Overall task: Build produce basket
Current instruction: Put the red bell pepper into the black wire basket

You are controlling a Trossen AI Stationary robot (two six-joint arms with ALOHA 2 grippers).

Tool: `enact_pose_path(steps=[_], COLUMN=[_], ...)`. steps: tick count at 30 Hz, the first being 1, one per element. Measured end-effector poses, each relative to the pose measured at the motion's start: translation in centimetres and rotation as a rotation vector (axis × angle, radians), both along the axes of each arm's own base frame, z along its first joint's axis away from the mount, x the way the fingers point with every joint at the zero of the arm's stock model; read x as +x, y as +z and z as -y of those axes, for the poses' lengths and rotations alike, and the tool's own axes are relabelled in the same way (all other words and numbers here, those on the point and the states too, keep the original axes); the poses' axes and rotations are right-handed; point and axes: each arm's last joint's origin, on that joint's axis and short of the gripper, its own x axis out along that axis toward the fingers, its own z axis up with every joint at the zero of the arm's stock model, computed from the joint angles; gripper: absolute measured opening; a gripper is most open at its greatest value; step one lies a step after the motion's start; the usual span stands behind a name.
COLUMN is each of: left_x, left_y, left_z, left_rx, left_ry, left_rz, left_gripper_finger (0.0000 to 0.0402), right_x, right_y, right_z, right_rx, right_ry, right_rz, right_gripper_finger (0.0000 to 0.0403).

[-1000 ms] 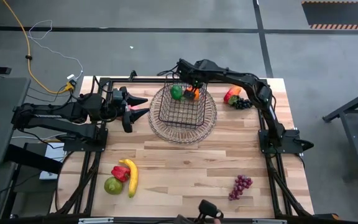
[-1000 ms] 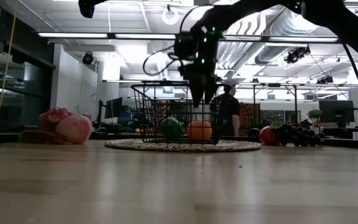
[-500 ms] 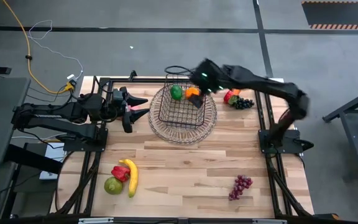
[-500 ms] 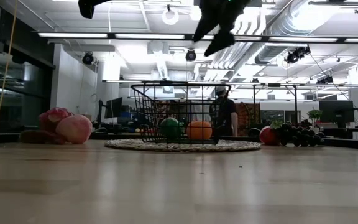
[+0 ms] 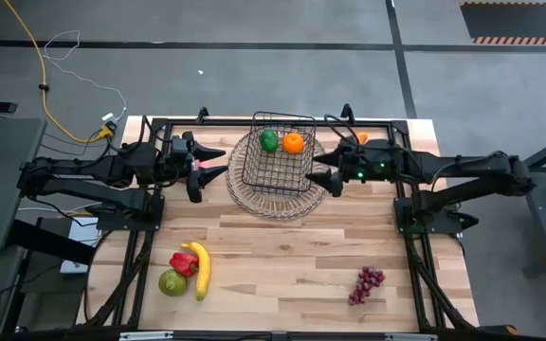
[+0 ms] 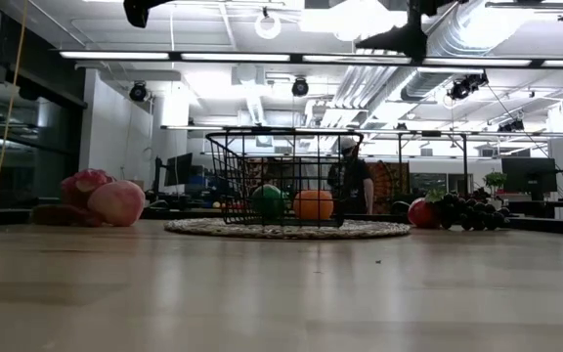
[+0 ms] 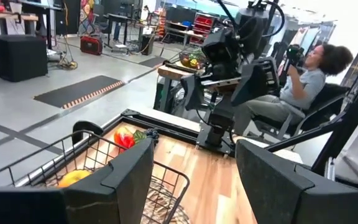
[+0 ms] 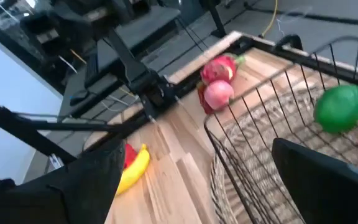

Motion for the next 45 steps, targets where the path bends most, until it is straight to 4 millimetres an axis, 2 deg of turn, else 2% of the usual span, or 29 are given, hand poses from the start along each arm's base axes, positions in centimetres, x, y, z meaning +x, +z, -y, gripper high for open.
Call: enact_pose_path(steps=[5, 13, 33, 45], left_x=[0.0, 0.0, 1.5, 1.7], left_y=[0.0, 0.0, -1.0, -1.2], left_z=[0.0, 0.0, -0.3, -0.3], left_rx=[0.010, 0.010, 0.017, 0.021], left_ry=[0.000, 0.000, 0.025, 0.024], left_rz=[-0.003, -0.003, -0.072, -0.085], left_gripper_finger=[0.0218, 0.0218, 0.0217, 0.0219], right_x=[-0.2, 0.0, 0.0, 0.0], right_y=[-0.3, 0.4, 0.5, 0.5], right_z=[-0.1, -0.1, 0.0, 0.0], right_rx=[0.067, -0.004, 0.009, 0.010], right_ry=[-0.011, 0.004, -0.003, -0.032], right_rz=[0.017, 0.082, 0.091, 0.092], right_gripper_finger=[0.0394, 0.0394, 0.0394, 0.0394])
